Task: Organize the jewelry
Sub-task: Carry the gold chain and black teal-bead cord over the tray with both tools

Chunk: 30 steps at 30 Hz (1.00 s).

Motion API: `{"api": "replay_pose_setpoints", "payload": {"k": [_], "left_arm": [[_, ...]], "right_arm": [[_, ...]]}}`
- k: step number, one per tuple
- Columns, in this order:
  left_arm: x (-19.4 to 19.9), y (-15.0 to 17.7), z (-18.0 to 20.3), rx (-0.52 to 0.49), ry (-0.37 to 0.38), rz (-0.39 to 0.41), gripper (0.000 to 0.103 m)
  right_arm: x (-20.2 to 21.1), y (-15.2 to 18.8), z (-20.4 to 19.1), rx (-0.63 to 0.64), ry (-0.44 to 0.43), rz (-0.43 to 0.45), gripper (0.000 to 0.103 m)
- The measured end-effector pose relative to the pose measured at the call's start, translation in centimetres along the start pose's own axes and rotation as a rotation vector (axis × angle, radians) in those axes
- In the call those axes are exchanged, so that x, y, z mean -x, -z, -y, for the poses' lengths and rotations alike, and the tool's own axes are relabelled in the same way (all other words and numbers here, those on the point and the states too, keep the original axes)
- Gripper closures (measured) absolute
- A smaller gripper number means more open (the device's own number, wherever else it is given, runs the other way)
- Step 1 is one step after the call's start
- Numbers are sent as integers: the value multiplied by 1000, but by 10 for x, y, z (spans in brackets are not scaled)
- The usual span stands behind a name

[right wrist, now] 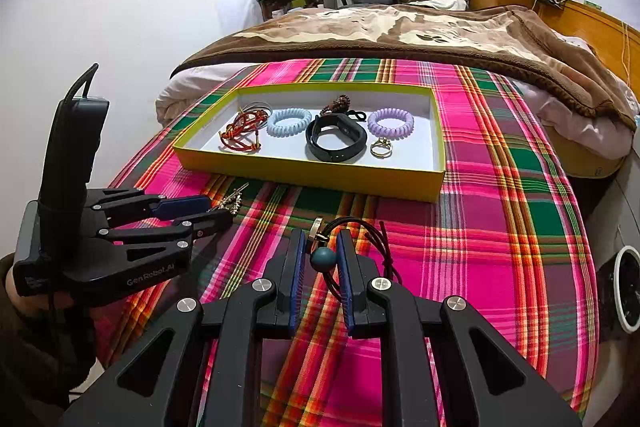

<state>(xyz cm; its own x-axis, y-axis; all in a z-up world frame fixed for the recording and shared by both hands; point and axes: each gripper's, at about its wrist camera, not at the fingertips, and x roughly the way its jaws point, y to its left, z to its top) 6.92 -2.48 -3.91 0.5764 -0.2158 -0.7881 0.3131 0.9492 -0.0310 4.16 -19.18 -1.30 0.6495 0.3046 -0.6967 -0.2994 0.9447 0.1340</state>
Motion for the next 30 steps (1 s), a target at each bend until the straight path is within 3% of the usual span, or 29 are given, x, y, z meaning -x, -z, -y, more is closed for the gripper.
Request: {"api": "replay_pose_setpoints", "payload": {"k": [30], "left_arm": [[31, -8, -18, 51, 24, 91, 75]], "right_arm": [[12, -8, 2, -8, 6, 53, 87]]}}
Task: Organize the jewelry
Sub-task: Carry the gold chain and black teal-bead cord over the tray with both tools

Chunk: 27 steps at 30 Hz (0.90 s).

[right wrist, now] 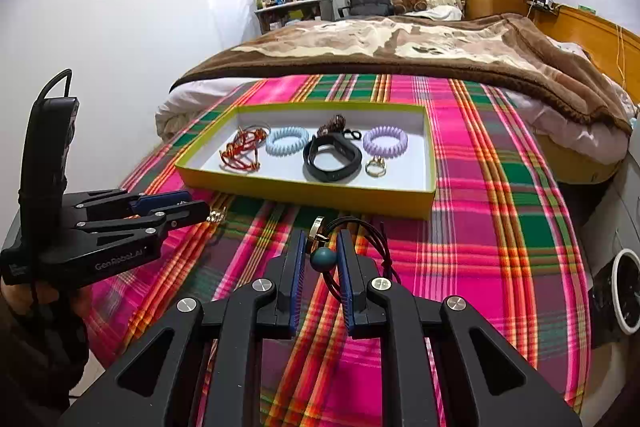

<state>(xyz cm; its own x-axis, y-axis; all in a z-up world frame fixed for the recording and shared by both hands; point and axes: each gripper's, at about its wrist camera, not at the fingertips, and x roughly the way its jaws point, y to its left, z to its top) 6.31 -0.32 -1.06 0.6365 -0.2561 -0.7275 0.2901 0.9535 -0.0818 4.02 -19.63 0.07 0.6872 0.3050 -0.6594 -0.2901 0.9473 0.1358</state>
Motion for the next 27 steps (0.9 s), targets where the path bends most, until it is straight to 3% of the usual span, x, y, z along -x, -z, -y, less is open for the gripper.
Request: {"api": "replay_pose_setpoints", "payload": {"k": [19, 27], "left_arm": [[12, -28, -8, 24, 25, 60, 76], [11, -61, -7, -10, 34, 98, 76]], "right_arm": [[6, -29, 6, 17, 18, 48, 87], [-6, -58, 15, 43, 34, 48, 87]]}}
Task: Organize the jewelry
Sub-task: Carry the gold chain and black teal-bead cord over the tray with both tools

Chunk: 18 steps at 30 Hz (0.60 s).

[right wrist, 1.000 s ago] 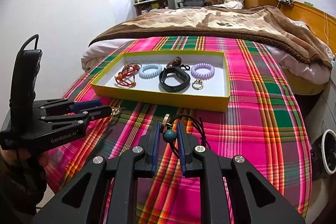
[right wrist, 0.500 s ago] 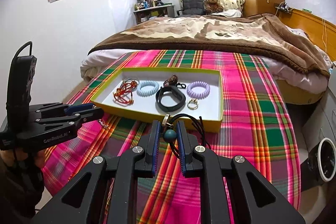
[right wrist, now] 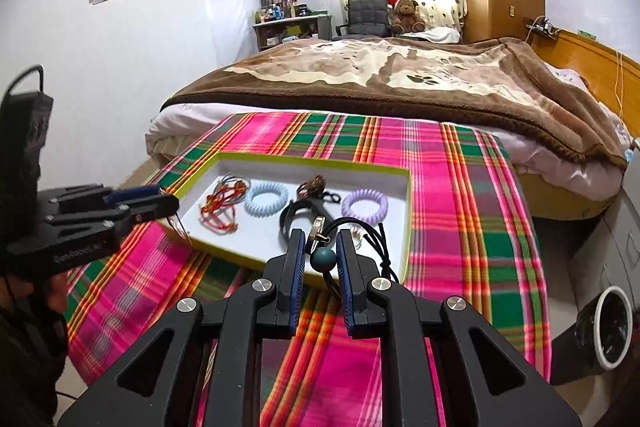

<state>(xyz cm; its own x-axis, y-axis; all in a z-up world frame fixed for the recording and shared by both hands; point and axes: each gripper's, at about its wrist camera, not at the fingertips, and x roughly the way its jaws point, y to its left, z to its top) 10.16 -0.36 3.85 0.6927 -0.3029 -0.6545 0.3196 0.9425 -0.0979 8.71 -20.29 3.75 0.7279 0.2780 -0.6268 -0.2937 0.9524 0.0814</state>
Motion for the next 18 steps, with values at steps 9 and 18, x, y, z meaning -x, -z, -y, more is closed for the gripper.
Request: {"api": "replay_pose_setpoints", "payload": {"k": [9, 18], "left_arm": [[-32, -28, -13, 35, 44, -21, 76], [-75, -33, -14, 35, 64, -100, 76]], "right_arm": [[-46, -12, 10, 38, 22, -80, 87], [-85, -2, 14, 84, 17, -193, 87]]}}
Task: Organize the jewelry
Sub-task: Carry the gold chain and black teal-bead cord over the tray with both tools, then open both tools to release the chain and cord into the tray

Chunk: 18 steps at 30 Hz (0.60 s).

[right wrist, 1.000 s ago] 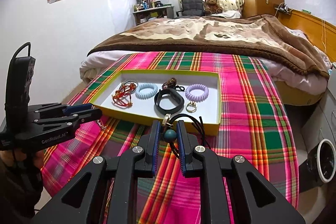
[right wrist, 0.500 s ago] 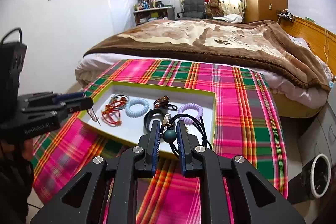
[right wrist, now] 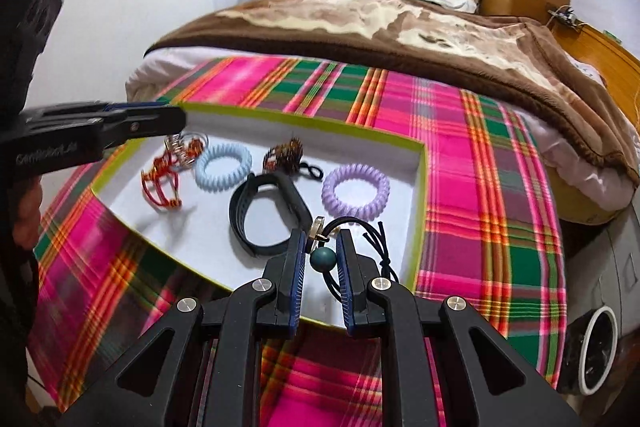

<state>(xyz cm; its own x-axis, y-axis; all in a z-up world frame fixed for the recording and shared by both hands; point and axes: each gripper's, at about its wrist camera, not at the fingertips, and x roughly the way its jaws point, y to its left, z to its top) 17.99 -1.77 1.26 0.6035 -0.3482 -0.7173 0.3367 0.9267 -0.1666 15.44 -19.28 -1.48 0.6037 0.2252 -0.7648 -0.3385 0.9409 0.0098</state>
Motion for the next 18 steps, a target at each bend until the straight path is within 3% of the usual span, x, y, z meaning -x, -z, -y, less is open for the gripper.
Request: {"api": "replay_pose_setpoints", "payload": {"k": [8, 18], "left_arm": [[-20, -2, -7, 30, -6, -28, 76], [-32, -2, -10, 40, -13, -57, 76]], "right_arm": [[-21, 3, -3, 8, -60, -61, 87], [-23, 2, -4, 5, -73, -68, 87]]}}
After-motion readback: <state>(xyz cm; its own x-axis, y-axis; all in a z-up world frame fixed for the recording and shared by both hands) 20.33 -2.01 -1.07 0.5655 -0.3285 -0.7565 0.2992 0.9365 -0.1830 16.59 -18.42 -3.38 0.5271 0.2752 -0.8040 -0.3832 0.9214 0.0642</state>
